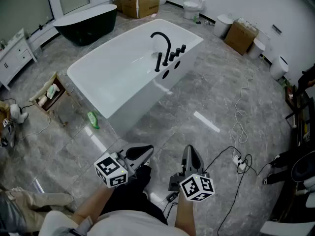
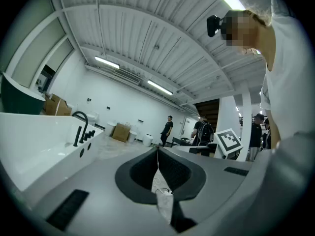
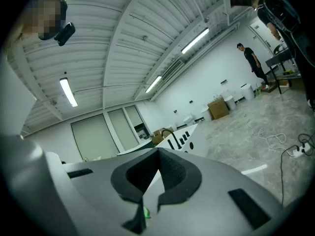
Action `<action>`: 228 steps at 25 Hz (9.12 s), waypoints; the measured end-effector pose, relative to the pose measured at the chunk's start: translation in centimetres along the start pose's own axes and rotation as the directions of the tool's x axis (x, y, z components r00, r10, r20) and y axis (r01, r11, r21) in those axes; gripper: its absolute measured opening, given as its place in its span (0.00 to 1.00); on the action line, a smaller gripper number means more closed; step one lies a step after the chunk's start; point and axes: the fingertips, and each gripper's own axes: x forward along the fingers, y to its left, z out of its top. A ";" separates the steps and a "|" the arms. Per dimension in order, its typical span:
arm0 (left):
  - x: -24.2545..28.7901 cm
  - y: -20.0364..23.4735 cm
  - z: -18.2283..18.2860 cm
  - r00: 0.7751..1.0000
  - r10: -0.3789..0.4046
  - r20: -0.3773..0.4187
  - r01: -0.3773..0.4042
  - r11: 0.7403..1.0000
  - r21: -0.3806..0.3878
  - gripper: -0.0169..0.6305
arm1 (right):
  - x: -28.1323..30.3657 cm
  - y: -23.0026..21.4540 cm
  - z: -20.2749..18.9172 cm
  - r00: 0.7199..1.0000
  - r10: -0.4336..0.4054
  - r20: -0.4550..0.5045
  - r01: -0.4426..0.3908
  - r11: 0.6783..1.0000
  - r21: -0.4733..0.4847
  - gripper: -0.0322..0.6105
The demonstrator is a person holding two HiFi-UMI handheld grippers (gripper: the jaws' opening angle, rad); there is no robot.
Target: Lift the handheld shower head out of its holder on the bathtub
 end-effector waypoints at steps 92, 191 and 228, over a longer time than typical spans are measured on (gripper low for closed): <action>15.1 28.4 13.6 0.976 0.158 0.151 -0.153 0.987 -0.046 0.05 | 33.0 2.6 7.5 0.975 0.222 -0.026 -0.224 0.960 -0.167 0.08; 29.9 63.0 19.3 0.860 0.489 0.147 -0.441 0.856 -0.269 0.05 | 72.0 1.7 8.7 0.760 0.537 -0.367 -0.624 0.761 -0.179 0.37; 28.8 67.4 3.3 0.819 0.573 -0.008 -0.520 0.737 -0.431 0.05 | 74.7 -5.6 -12.5 0.594 0.386 -0.706 -0.664 0.730 -0.160 0.37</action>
